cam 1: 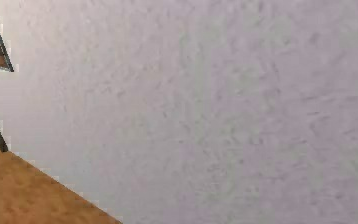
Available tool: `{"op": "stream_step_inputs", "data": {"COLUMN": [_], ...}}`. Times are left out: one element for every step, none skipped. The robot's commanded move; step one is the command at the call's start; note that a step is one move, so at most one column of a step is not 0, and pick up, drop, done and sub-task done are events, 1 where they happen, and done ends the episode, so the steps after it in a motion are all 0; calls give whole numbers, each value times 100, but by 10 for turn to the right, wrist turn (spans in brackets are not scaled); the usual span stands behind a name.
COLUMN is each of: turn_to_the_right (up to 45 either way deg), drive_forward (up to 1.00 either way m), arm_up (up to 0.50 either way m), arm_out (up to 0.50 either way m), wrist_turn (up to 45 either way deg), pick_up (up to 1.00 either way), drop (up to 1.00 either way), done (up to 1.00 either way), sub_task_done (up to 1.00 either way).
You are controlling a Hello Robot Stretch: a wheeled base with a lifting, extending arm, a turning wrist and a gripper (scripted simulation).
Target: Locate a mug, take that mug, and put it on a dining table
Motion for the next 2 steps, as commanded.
{"op": "stream_step_inputs", "data": {"turn_to_the_right": [-450, -30], "drive_forward": [0, 0], "arm_up": [0, 0], "arm_out": [0, 0], "wrist_turn": [0, 0], "pick_up": [0, 0], "drop": [0, 0], "done": [0, 0], "sub_task_done": [0, 0]}}
